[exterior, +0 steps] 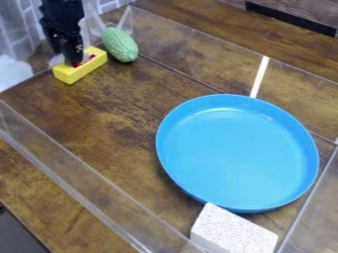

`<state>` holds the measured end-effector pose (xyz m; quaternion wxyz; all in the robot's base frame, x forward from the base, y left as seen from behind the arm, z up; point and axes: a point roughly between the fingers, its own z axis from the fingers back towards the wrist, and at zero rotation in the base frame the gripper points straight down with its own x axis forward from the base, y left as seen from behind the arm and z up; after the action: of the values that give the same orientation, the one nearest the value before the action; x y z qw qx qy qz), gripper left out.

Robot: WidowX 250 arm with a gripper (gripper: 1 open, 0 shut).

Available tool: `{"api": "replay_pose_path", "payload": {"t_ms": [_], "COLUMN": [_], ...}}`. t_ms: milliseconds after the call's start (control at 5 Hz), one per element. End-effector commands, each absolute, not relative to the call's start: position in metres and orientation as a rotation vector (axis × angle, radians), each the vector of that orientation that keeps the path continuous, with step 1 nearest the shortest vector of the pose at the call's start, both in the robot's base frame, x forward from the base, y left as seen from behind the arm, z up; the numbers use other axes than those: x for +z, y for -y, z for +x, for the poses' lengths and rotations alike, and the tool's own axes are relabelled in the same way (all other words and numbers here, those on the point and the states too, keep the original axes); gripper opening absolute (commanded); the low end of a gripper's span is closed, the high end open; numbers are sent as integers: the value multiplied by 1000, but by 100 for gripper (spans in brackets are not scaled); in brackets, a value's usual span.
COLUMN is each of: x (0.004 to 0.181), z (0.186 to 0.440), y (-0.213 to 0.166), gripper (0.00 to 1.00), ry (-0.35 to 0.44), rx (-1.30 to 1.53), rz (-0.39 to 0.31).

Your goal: Put the yellow block in the blue tray

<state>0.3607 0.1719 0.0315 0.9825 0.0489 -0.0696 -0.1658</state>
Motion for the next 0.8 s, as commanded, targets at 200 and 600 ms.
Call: {"api": "replay_pose_path", "payload": {"t_ms": [200, 600], "x": [2, -9], "z": [362, 365], "y": [-174, -174], "gripper": [100, 100], "ry": [122, 122], "rx": [-325, -319], "rz": [47, 18]}}
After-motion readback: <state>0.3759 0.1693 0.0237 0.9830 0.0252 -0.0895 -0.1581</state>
